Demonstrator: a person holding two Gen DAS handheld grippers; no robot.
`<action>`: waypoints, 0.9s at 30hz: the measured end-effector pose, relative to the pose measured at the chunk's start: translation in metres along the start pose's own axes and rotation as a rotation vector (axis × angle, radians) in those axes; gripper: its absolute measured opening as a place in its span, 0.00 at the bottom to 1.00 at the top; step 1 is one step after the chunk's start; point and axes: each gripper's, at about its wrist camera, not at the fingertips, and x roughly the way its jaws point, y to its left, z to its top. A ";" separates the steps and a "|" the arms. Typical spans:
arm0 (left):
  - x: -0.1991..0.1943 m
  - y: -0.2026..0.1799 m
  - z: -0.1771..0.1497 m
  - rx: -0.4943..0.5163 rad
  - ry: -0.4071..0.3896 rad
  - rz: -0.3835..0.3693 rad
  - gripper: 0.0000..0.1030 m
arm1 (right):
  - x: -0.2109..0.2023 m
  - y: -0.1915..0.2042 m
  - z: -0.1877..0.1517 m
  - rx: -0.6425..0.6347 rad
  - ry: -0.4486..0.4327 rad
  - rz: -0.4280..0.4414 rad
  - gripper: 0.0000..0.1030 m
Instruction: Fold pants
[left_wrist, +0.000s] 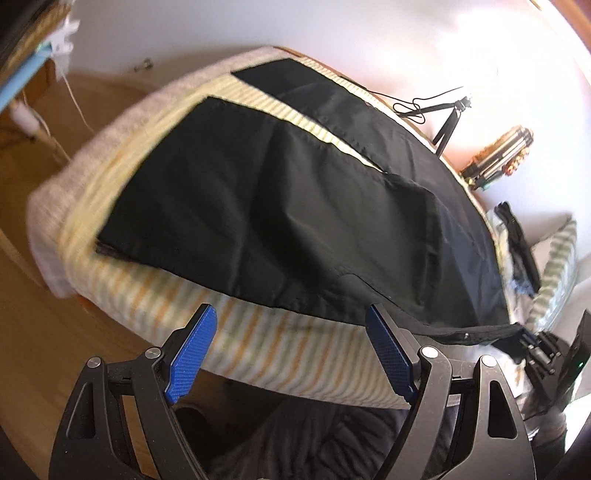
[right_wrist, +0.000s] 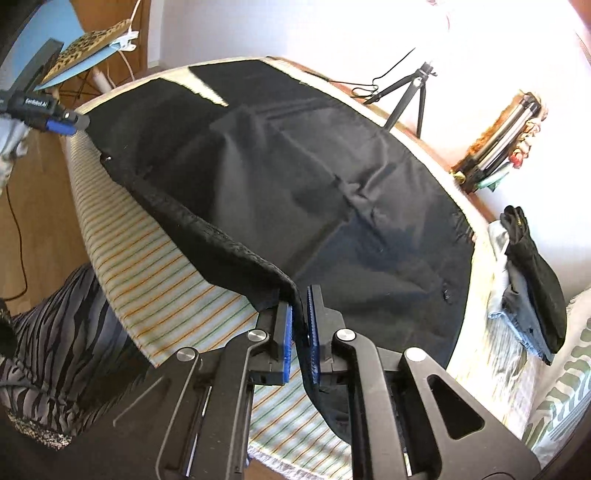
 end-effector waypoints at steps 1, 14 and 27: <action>0.003 -0.001 -0.001 -0.015 0.004 -0.020 0.80 | 0.000 -0.001 0.001 0.007 -0.003 0.000 0.08; 0.017 0.002 0.014 -0.243 -0.092 -0.096 0.59 | -0.009 -0.002 -0.005 0.047 -0.036 -0.003 0.08; 0.003 0.000 0.040 -0.196 -0.220 -0.063 0.06 | -0.015 -0.004 0.003 0.028 -0.067 -0.042 0.07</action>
